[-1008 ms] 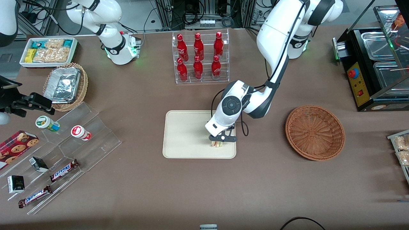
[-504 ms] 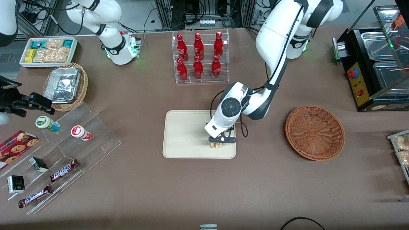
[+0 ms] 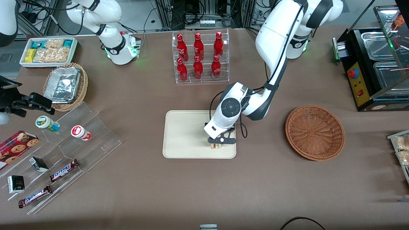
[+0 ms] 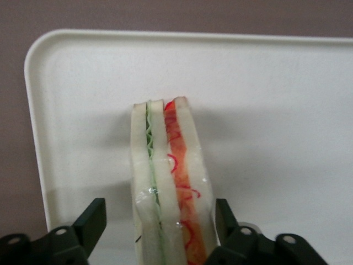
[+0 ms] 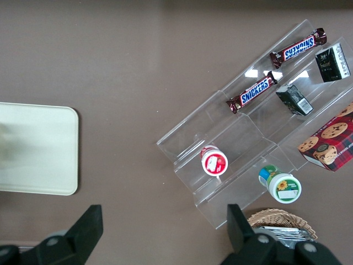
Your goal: Place sandwich from basket to tray
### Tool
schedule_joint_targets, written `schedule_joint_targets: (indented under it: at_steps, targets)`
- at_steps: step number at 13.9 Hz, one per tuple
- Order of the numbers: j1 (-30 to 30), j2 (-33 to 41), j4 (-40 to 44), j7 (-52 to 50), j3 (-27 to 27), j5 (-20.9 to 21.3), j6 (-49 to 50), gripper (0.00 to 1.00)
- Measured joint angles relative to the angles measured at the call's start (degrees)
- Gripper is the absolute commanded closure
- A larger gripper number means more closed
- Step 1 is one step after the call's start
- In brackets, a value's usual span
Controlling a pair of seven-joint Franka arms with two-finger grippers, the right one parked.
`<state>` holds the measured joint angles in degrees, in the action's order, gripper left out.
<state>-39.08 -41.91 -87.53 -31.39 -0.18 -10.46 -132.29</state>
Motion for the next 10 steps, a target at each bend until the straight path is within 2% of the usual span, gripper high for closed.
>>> schedule_joint_targets:
  at_steps: [2,5,7,10]
  targets:
    - [0.15,2.18,1.0,-0.78,0.37,0.0,0.65,0.0]
    - [1.63,8.12,1.43,-2.25,3.21,0.01,6.94,0.0]
    - [6.13,12.4,1.43,-1.52,4.55,0.11,12.93,0.0]
    - [12.74,17.37,0.28,4.84,6.02,0.82,17.37,0.0]
